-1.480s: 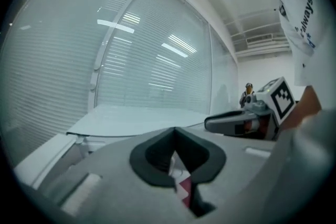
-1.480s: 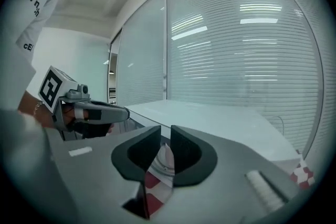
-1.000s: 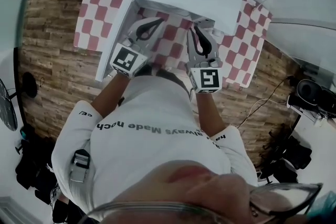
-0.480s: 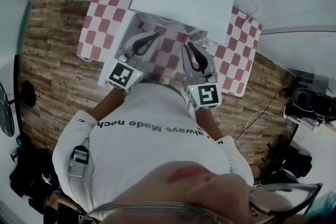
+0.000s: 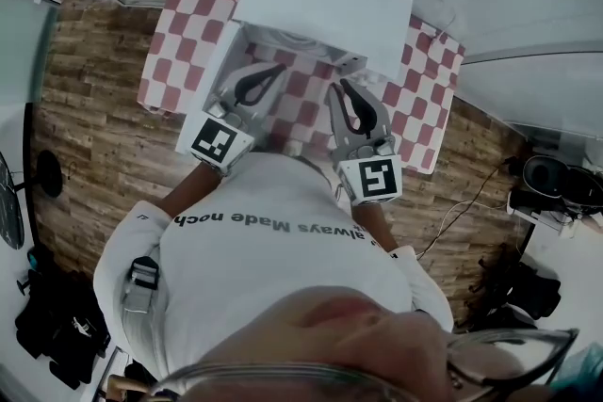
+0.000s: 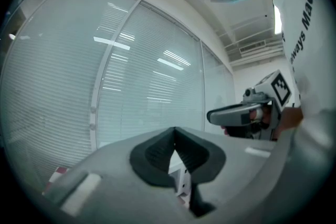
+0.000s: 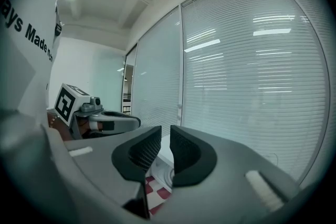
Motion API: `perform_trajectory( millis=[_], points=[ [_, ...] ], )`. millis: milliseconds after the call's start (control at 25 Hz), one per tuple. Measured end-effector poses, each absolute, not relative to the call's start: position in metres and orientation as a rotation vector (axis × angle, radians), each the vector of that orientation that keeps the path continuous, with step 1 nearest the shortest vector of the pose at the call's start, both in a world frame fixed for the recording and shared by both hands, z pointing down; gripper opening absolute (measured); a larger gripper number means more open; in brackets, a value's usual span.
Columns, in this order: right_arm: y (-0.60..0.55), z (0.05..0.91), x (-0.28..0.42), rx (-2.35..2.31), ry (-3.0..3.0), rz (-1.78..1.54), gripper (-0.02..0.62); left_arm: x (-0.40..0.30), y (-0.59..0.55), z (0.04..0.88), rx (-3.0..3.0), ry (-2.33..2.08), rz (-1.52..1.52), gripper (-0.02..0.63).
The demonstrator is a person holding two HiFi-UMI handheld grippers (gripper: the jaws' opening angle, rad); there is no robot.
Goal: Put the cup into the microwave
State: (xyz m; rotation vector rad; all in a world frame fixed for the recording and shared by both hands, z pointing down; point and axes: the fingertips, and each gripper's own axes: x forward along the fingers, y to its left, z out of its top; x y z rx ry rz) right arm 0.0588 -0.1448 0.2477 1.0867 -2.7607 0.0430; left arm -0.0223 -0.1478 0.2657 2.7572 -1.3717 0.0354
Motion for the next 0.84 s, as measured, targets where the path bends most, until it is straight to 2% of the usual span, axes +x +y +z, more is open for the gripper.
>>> perform_trajectory(
  millis=[840],
  points=[
    [-0.151,0.241,0.069,1.151,-2.76,0.054,0.052,-0.024,-0.155,0.255,2.764,-1.39,-0.012,0.005]
  ],
)
